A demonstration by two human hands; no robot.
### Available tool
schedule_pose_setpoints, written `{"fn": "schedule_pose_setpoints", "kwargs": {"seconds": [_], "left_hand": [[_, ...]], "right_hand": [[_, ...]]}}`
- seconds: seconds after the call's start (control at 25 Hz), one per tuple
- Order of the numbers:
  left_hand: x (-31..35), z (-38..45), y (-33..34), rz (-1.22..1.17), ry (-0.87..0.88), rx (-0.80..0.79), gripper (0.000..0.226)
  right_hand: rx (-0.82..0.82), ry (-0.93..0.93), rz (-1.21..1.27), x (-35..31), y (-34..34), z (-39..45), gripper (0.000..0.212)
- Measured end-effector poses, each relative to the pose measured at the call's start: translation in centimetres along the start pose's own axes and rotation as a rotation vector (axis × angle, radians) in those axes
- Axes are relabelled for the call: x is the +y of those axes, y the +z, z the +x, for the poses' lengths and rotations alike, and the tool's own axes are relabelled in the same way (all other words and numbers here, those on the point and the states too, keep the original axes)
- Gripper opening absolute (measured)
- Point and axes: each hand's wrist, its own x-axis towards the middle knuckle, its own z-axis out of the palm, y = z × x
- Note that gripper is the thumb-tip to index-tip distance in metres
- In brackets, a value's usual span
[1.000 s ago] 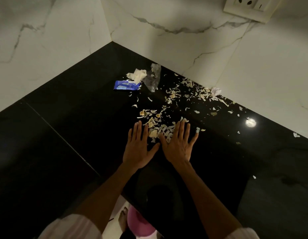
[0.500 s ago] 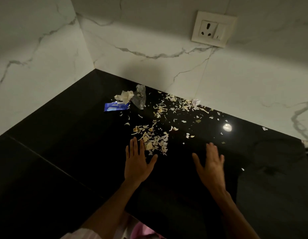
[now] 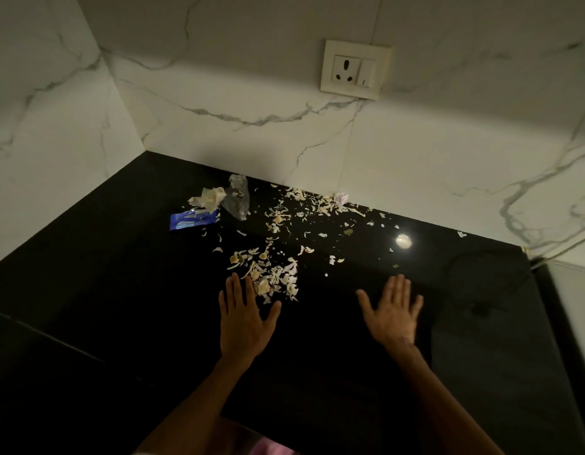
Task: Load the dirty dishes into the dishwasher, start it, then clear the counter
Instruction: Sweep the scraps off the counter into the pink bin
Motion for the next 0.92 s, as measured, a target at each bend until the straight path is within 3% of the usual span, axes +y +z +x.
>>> {"fn": "schedule_pose_setpoints", "kwargs": {"seconds": [0.16,0.24,0.4,0.52,0.64,0.84,0.92], "left_hand": [[0.1,-0.1,-0.5,0.001,-0.014,-0.012,0.101],[0.0,0.1,-0.6,0.004,-0.015,-0.024,0.102],[-0.2,0.0,-0.5,0.004,0.004,-0.026,0.106],[-0.1,0.0,-0.4,0.006,0.008,-0.017,0.106],[-0.2,0.0,-0.1,0.000,0.009,0.002,0.105],[-0.2,0.2,-0.1,0.014,0.003,-0.002,0.106],[-0.2,0.2,-0.1,0.013,-0.005,-0.001,0.105]], "right_hand": [[-0.110,-0.374,0.011,-5.3,0.2,0.3,0.092],[-0.051,-0.420,0.120,-5.3,-0.5,0.9,0.091],[0.080,-0.234,0.158,-0.3,-2.4,3.5,0.085],[0.016,-0.063,0.142,3.8,-2.8,4.7,0.090],[0.018,-0.045,0.026,2.7,-1.8,4.4,0.090],[-0.118,-0.564,0.015,-4.3,-1.4,2.5,0.084],[-0.109,-0.626,0.130,-4.3,-2.0,2.9,0.079]]}}
